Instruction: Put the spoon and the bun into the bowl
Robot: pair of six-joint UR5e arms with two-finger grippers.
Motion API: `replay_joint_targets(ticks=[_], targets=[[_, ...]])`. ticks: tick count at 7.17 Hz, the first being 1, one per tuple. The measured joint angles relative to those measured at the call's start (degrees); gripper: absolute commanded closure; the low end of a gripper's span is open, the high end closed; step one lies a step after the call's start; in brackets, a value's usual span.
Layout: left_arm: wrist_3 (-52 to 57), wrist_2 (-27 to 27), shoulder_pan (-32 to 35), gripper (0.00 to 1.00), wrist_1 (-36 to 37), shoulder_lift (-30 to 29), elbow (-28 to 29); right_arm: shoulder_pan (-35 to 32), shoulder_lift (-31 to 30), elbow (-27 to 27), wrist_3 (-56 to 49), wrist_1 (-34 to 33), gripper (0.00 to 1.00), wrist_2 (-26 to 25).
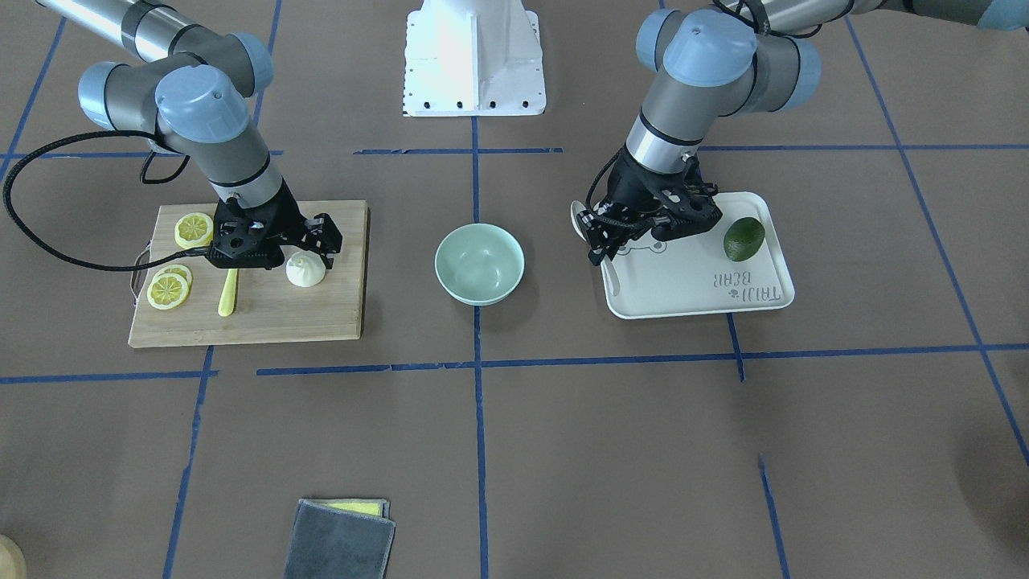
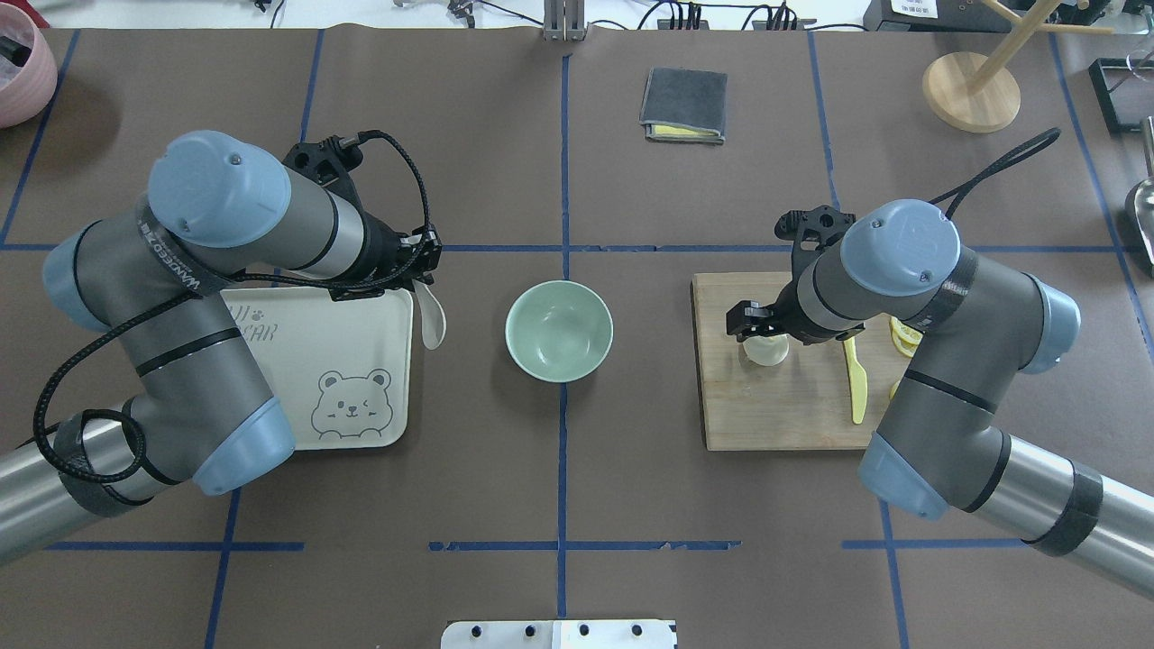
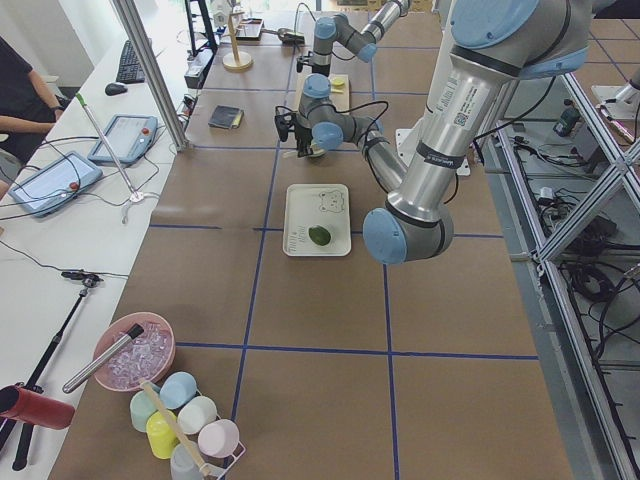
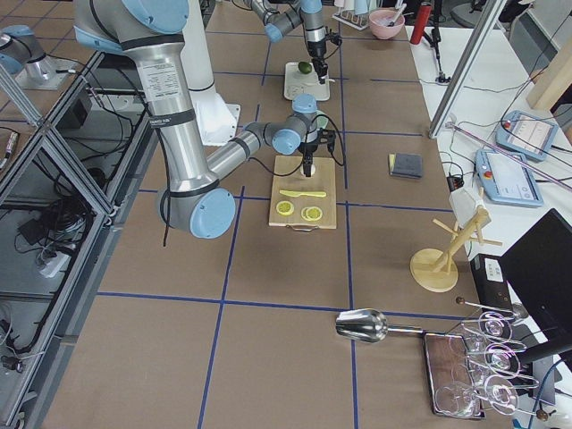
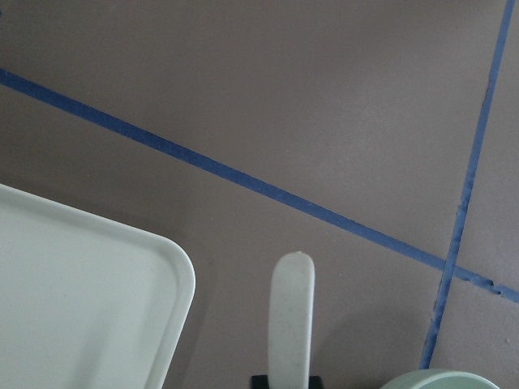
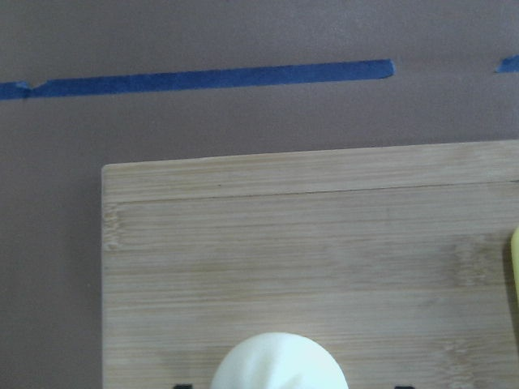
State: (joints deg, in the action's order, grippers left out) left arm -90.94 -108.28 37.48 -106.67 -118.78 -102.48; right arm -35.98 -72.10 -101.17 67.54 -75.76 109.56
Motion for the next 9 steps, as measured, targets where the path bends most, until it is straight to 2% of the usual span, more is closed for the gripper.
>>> replay_joint_targets(ticks=[1, 4, 9], targets=[[-0.63, 0.0, -0.23, 1.0, -0.02, -0.63, 0.56, 0.02, 0.01, 0.06, 0.11, 0.0, 1.0, 0.08], [-4.8, 0.16, -1.51, 1.0, -0.64, -3.6, 3.01, -0.01, 0.05, -0.29, -0.48, -0.01, 1.0, 0.24], [-13.02, 0.53, -5.6, 1.0, -5.93, -9.29, 10.12, -3.34, -0.06, -4.27, -0.57, -0.39, 1.0, 2.34]])
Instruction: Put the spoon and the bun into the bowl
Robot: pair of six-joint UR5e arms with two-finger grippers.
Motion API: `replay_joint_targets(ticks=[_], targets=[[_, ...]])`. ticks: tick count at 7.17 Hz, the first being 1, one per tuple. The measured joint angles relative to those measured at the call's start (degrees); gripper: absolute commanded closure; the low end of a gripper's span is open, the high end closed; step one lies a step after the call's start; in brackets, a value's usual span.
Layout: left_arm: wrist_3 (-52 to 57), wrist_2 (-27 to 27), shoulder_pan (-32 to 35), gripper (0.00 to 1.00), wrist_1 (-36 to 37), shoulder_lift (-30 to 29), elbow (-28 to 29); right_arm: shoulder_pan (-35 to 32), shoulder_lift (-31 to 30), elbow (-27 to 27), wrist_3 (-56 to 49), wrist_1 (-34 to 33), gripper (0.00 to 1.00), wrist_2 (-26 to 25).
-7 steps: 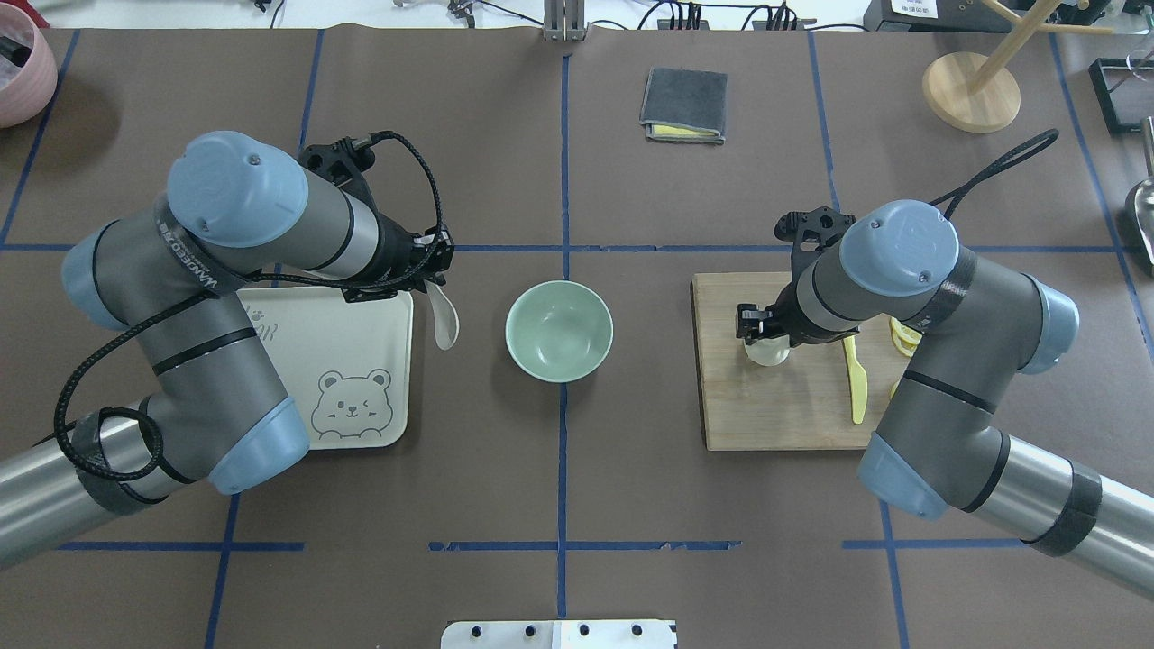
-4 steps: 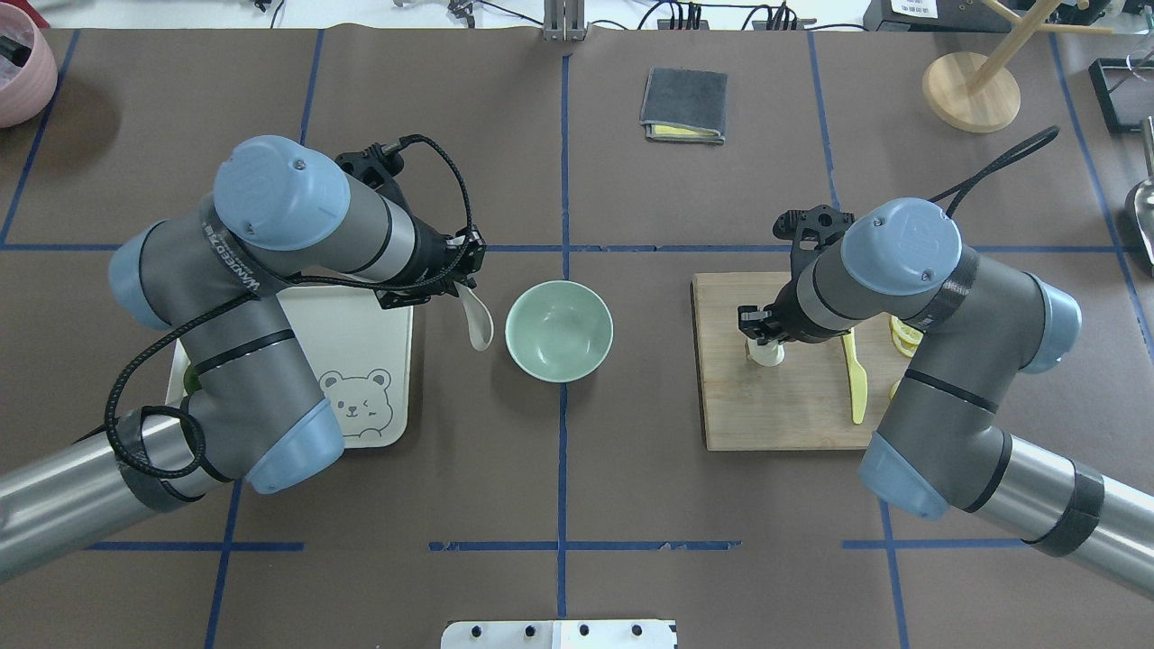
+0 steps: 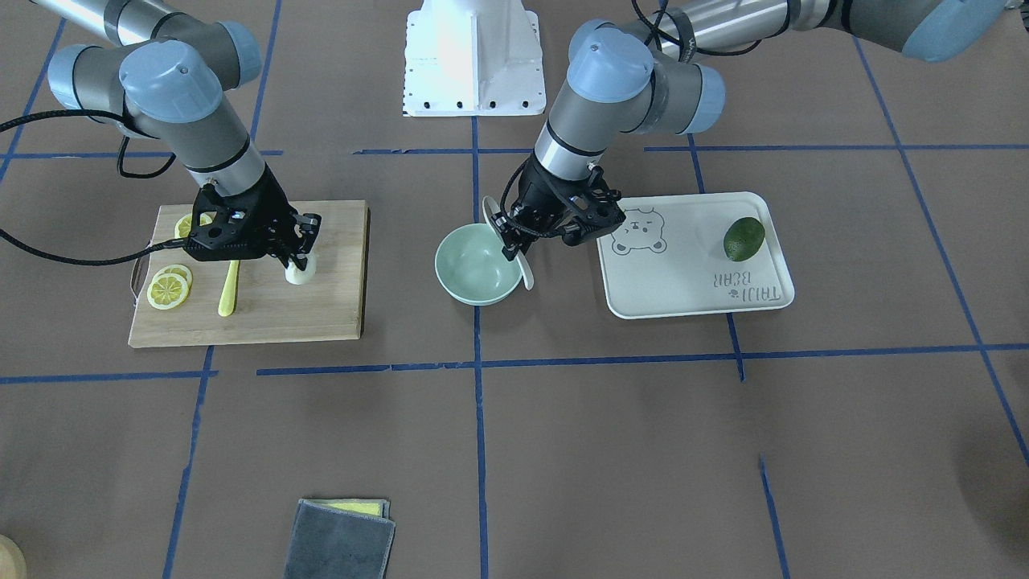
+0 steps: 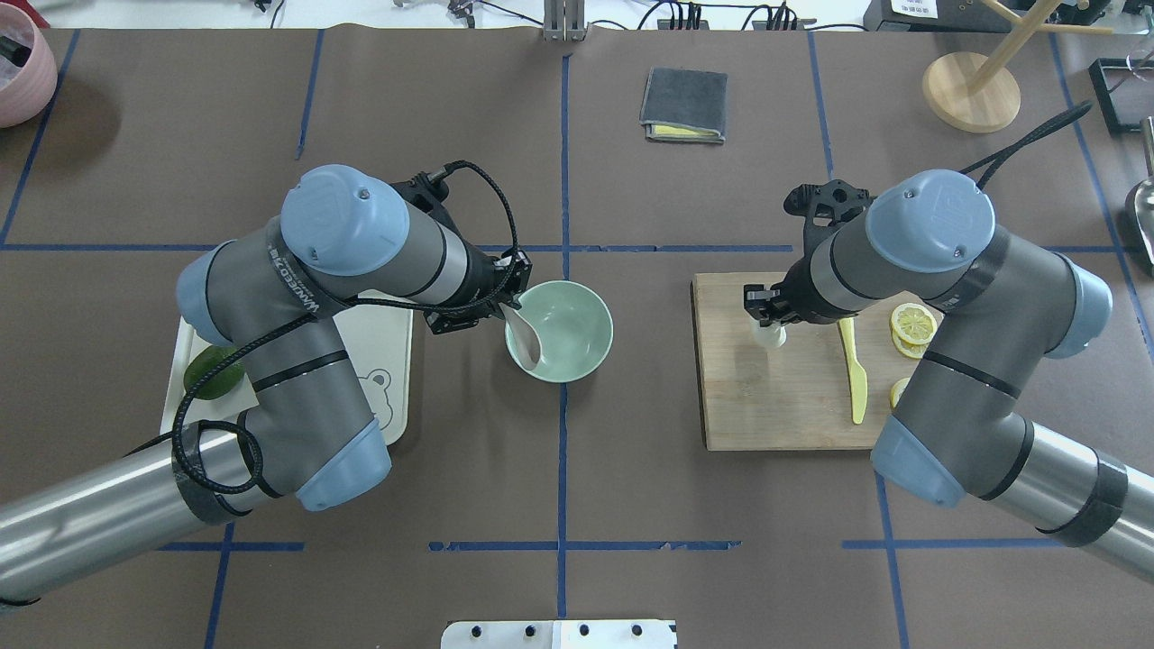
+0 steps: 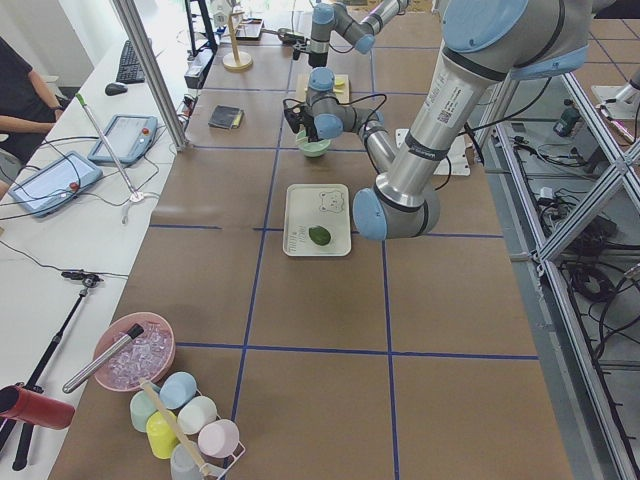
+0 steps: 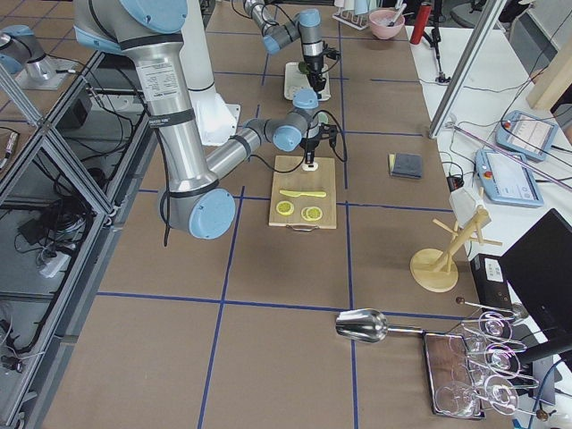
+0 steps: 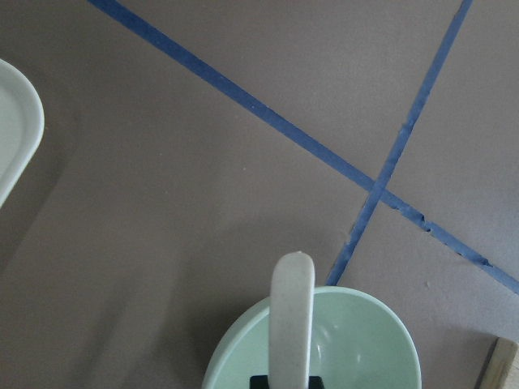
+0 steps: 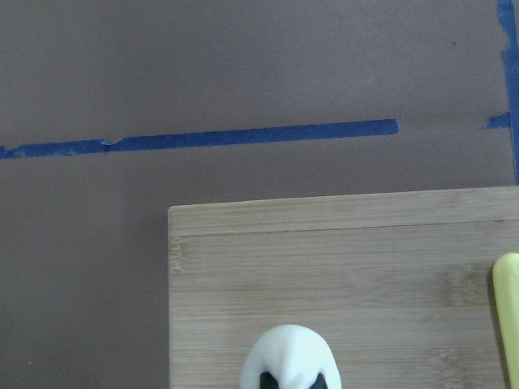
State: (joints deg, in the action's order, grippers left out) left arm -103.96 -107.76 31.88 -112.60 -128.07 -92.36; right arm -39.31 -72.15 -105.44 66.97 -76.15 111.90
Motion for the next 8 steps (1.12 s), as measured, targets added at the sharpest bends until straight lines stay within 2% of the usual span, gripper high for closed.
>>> replay_joint_targets(ticks=[1, 2, 3, 4, 8], targets=[[-0.08, 0.53, -0.02, 1.0, -1.67, -0.23, 1.38, -0.24, 0.0, -0.16, 0.0, 0.05, 1.0, 0.13], [-0.12, 1.27, 0.03, 0.64, -2.46, -0.33, 2.02, -0.35, 0.0, -0.27, 0.0, 0.14, 1.0, 0.18], [-0.16, 1.68, 0.13, 0.03, -2.78, -0.45, 2.24, -0.42, 0.0, -0.33, 0.0, 0.21, 1.0, 0.17], [-0.11, 1.85, 0.28, 0.0, -3.07, -0.59, 2.32, -0.45, 0.0, -0.36, 0.0, 0.26, 1.0, 0.16], [2.57, 1.7, 1.73, 0.0, -3.3, -0.59, 1.9, -0.46, 1.39, -0.87, 0.68, 0.43, 1.0, 0.16]])
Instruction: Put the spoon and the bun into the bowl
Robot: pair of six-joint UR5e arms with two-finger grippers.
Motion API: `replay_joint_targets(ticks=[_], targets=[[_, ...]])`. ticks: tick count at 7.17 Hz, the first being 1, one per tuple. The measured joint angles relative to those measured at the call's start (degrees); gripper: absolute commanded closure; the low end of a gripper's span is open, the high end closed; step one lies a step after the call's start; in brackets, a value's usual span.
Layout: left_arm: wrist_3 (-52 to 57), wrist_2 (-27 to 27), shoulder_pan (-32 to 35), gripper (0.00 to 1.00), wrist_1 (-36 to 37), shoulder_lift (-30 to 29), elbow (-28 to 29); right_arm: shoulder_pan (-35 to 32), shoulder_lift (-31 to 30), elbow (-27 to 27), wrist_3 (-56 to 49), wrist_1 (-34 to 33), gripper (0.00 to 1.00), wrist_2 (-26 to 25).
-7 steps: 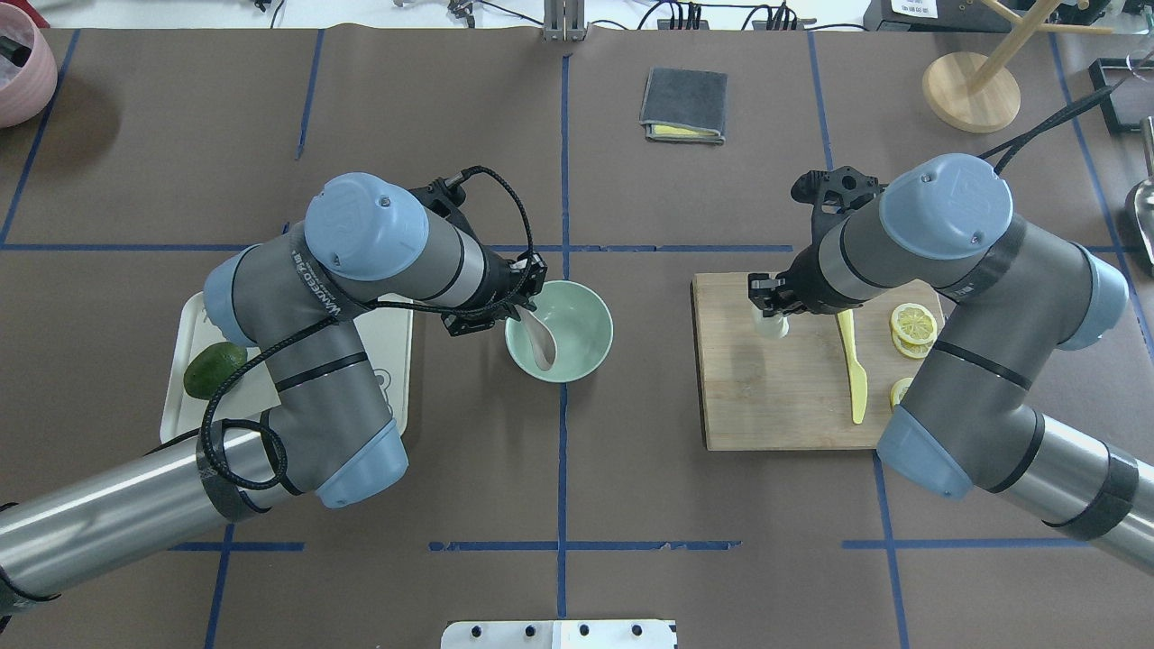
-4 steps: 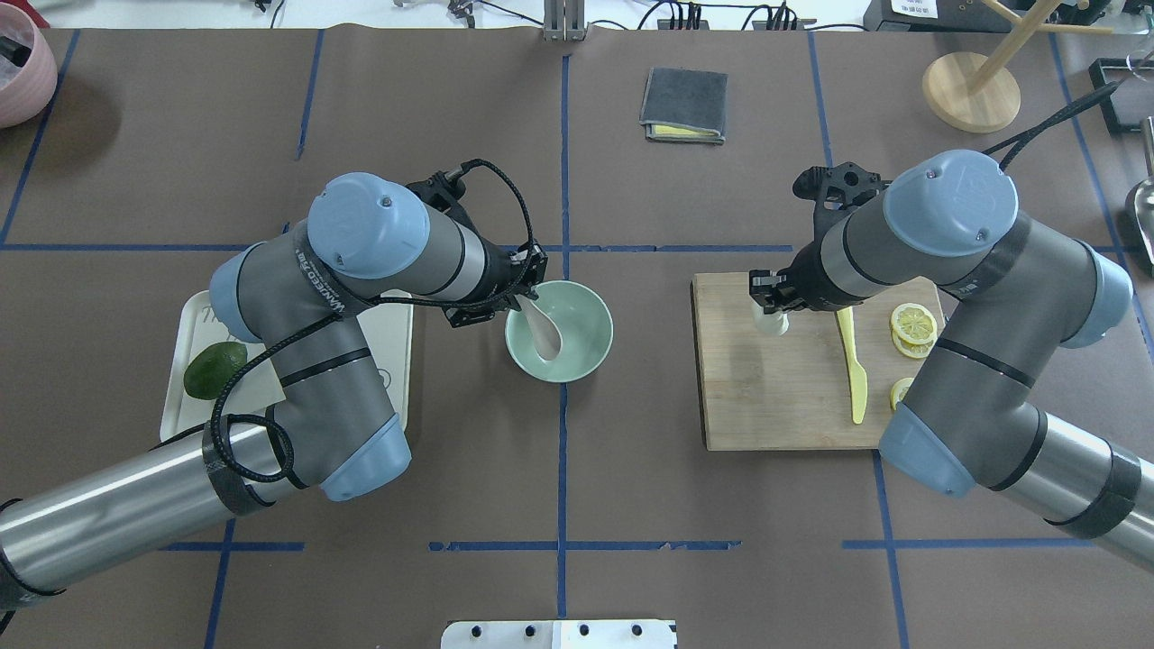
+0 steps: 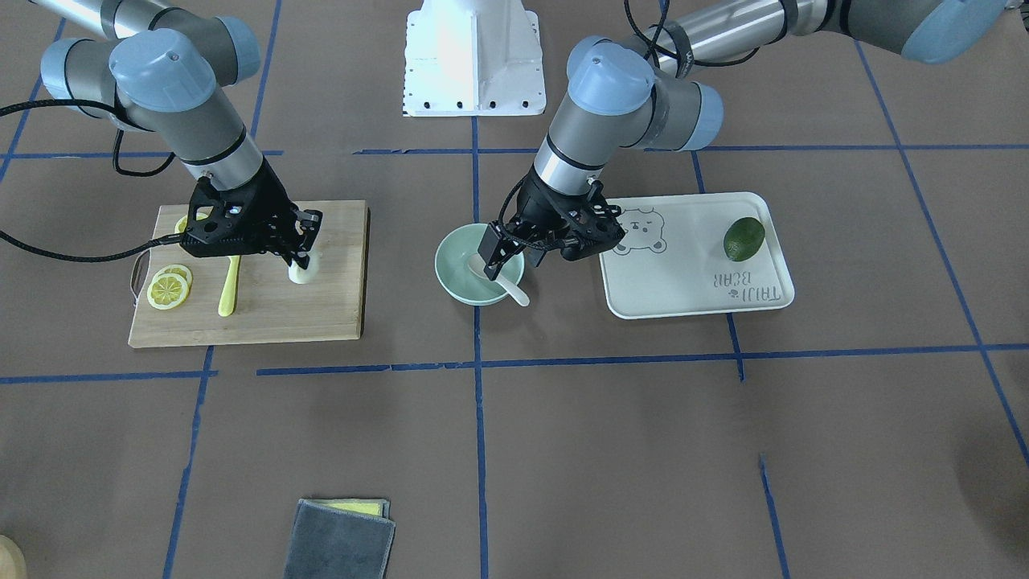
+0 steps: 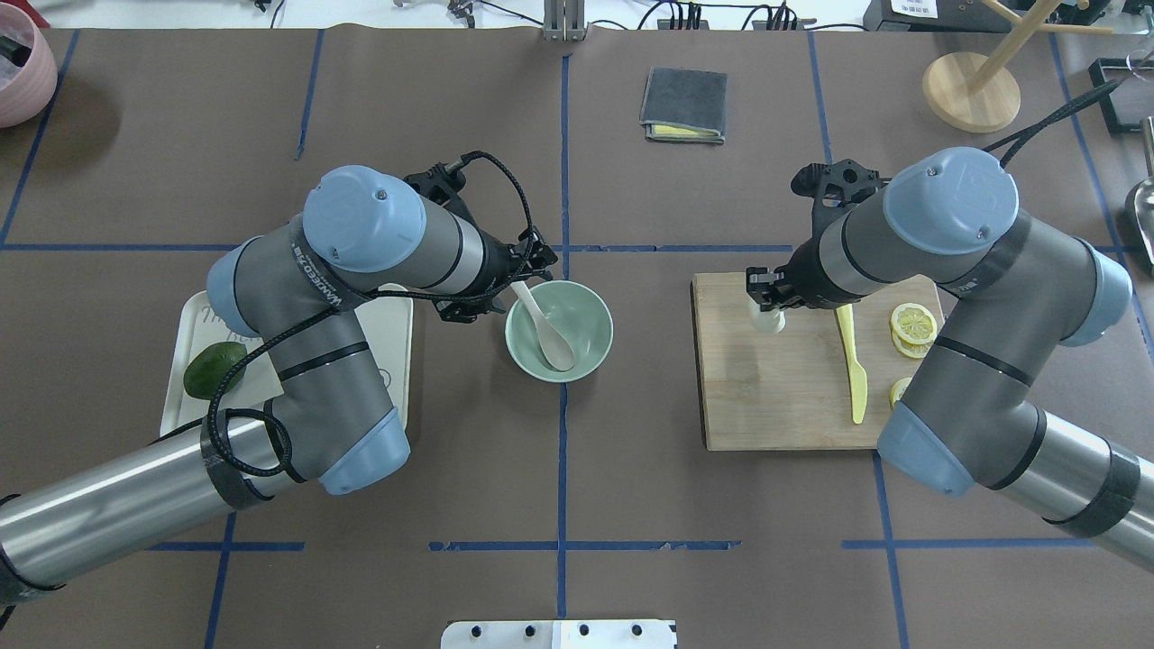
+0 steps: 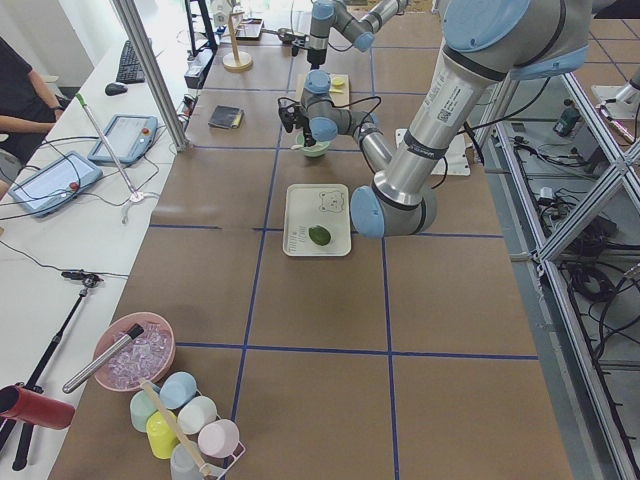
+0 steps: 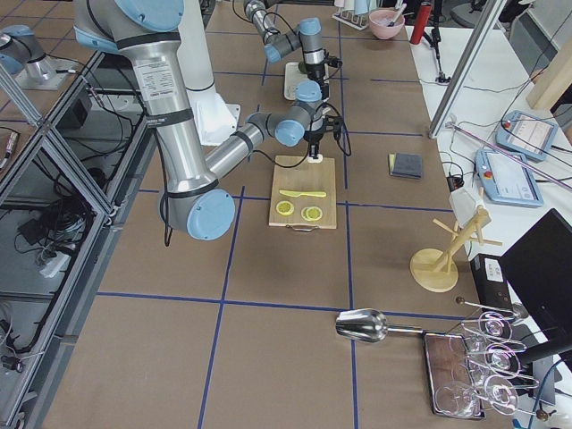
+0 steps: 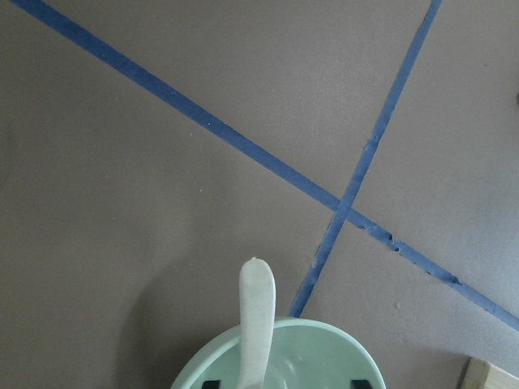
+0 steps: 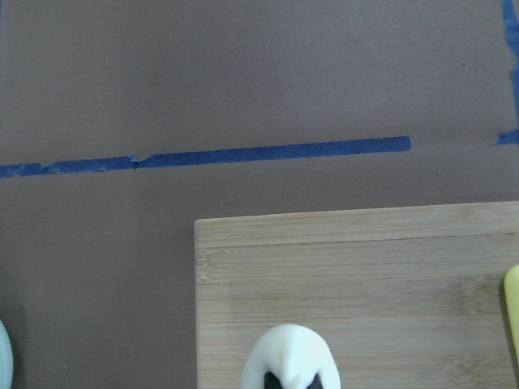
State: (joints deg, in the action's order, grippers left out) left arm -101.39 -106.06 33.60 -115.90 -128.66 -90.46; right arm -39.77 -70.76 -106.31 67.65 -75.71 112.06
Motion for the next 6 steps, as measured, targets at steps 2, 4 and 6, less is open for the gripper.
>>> replay_joint_targets(ticks=[2, 4, 6], targets=[[4.4, -0.89, 2.34, 0.0, 1.93, 2.16, -3.31, 0.62, 4.19, 0.09, 1.35, -0.06, 1.0, -0.12], [13.34, -2.68, 5.53, 0.0, 11.03, 4.47, -9.85, 3.65, 9.22, 1.01, 6.49, -0.07, 1.0, -1.3], [20.33, -3.06, 7.64, 0.0, 16.84, 6.83, -14.01, 8.29, 14.38, 4.38, 8.54, -0.05, 1.0, -6.91]])
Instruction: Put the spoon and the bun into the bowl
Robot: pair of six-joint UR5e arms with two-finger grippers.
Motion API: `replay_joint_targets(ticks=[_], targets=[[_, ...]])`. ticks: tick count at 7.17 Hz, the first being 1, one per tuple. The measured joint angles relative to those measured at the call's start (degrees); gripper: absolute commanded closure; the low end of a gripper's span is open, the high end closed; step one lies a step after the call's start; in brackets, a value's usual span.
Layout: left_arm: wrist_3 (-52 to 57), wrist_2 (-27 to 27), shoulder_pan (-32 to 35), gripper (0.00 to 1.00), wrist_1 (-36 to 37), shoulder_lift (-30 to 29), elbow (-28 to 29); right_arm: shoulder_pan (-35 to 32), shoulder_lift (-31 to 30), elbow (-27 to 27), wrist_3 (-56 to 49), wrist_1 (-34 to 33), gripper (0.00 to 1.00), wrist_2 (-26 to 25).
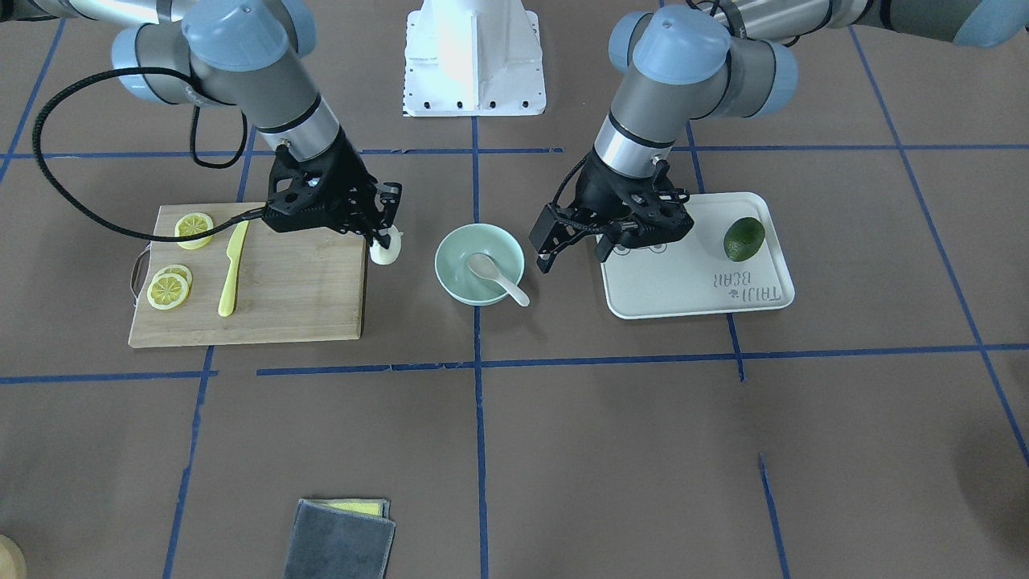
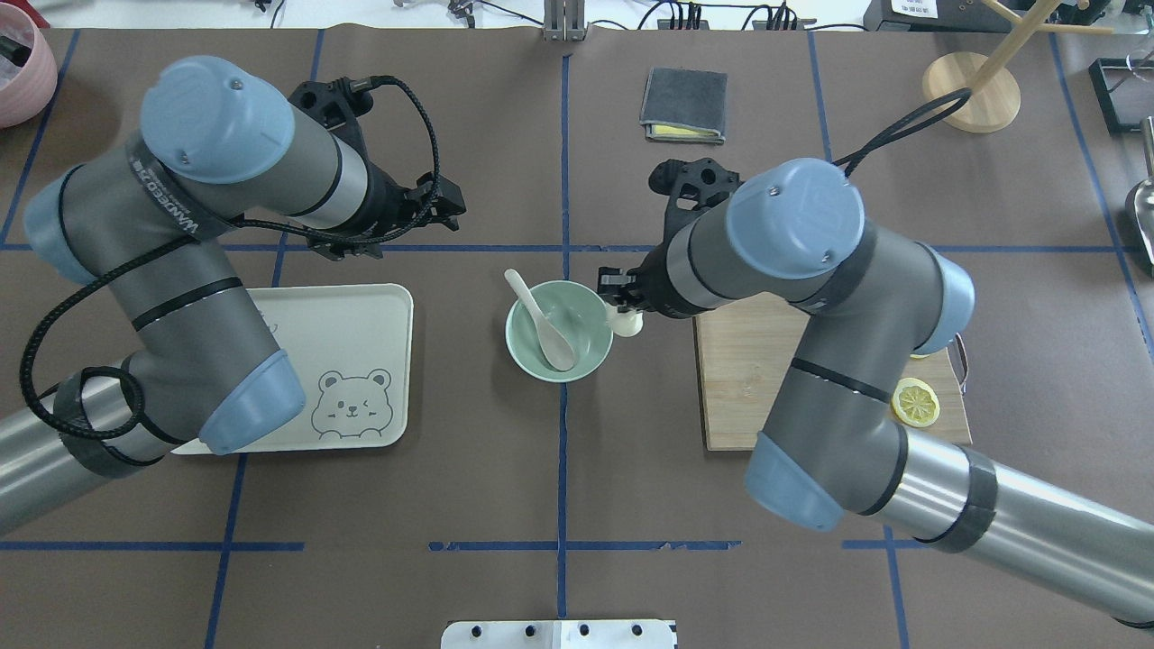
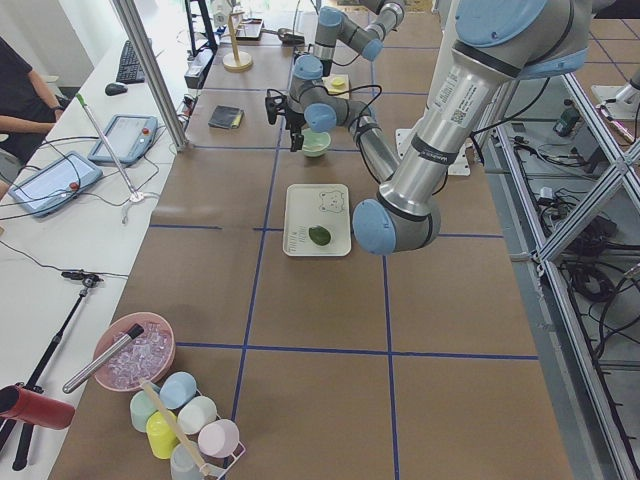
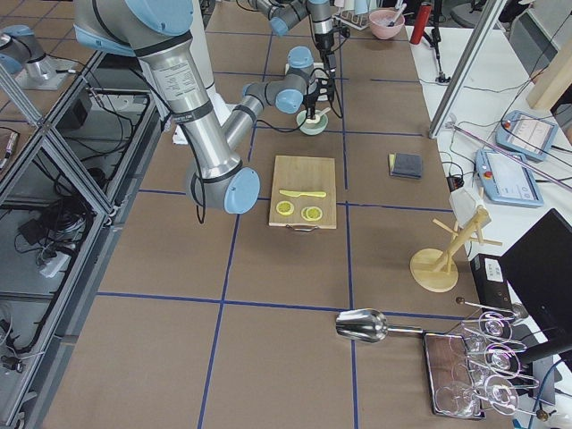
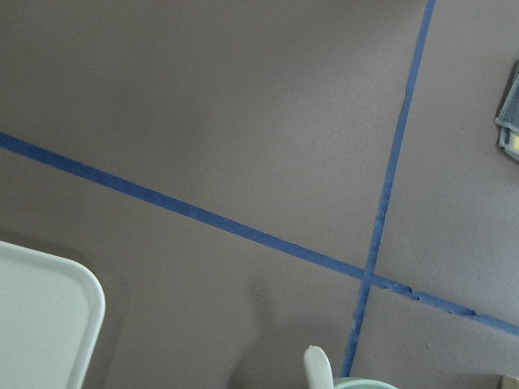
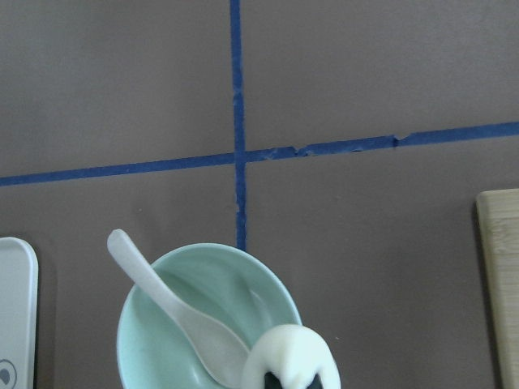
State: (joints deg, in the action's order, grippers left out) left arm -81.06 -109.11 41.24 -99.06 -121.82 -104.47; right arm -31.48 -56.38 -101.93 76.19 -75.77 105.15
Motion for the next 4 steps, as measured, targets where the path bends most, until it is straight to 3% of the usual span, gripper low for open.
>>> replay_joint_targets(ticks=[1, 2, 3, 4], targets=[[1.74, -0.03, 0.84, 0.0, 0.73, 1.23, -1.3, 1.5, 2.48, 2.8, 0.65, 0.0, 1.0, -2.04], [3.09, -0.04, 1.96, 0.0, 1.0, 2.06, -2.31, 2.24, 3.96, 4.71, 0.97, 0.02, 0.4, -2.91], [4.48, -0.07, 3.02, 0.0, 1.1, 3.12, -3.16, 2.55, 4.66, 5.55, 1.07, 0.06, 0.01, -3.31], [6.0, -0.11, 3.63, 0.0, 1.13, 4.25, -3.85, 2.64, 5.05, 5.87, 1.06, 0.08, 0.0, -3.76]])
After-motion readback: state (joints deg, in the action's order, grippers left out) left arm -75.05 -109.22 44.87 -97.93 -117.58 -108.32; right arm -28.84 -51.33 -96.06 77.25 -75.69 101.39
